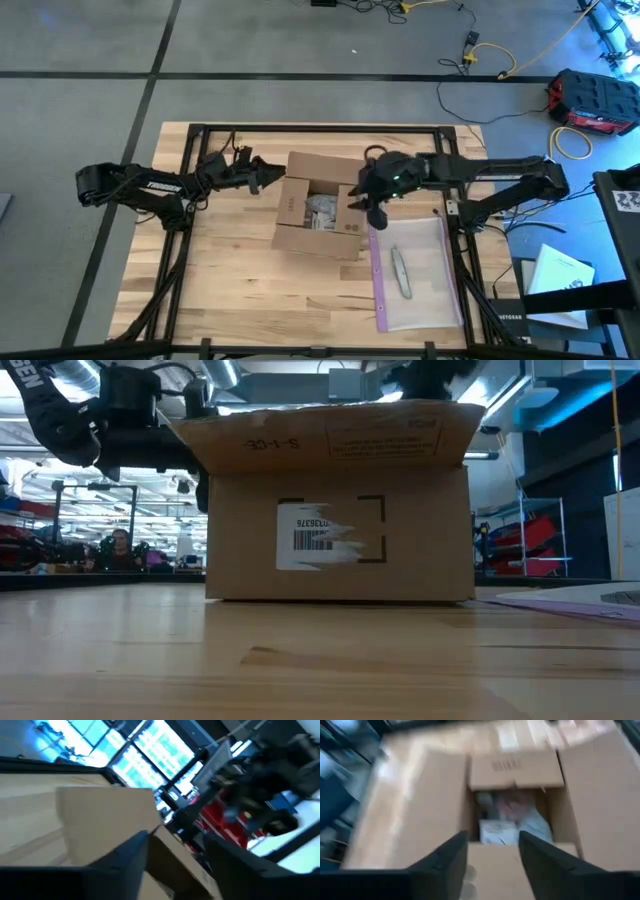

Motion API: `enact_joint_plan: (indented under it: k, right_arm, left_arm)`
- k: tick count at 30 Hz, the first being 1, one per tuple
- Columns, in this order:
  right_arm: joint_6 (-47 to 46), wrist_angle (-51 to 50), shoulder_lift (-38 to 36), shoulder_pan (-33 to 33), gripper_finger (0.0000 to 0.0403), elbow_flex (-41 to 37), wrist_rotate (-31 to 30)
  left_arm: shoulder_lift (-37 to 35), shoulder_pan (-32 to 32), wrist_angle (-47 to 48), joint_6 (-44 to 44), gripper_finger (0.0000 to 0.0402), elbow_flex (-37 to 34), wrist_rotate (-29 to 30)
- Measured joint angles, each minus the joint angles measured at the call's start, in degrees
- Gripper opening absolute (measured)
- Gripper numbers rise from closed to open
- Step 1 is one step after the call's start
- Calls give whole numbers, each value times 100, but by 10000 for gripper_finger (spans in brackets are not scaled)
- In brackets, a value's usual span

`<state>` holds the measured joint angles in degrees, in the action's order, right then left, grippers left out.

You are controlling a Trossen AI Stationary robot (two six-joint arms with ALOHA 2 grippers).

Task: Unpack boxes
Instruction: Open the cardboard box using the cutter

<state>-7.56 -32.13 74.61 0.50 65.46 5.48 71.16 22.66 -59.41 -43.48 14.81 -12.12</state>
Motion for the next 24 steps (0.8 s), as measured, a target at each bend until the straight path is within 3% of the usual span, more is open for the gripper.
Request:
enact_joint_plan:
  k: [4,7,10,15,19,24]
  right_arm:
    - [304,-84,543,-11,228,140,-53]
    - [716,-610,990,-10,247,805,-119]
    - [1217,-1426,1631,-9,254,1708,-553]
    - [1363,-2447,2611,229,233,2806,-452]
    - [1231,-2725,3052,324,200,3004,-440]
    - [958,-2669,3062,327,183,3138,-372]
  left_arm:
    - [-1,-55,370,66,276,-2,-2]
    - [6,-46,741,1,284,-6,9]
    - [4,-51,742,-129,283,-7,3]
    - [4,-148,553,14,281,-7,31]
    - [7,-466,493,787,280,-2,165]
    - [7,-813,830,1983,280,244,239]
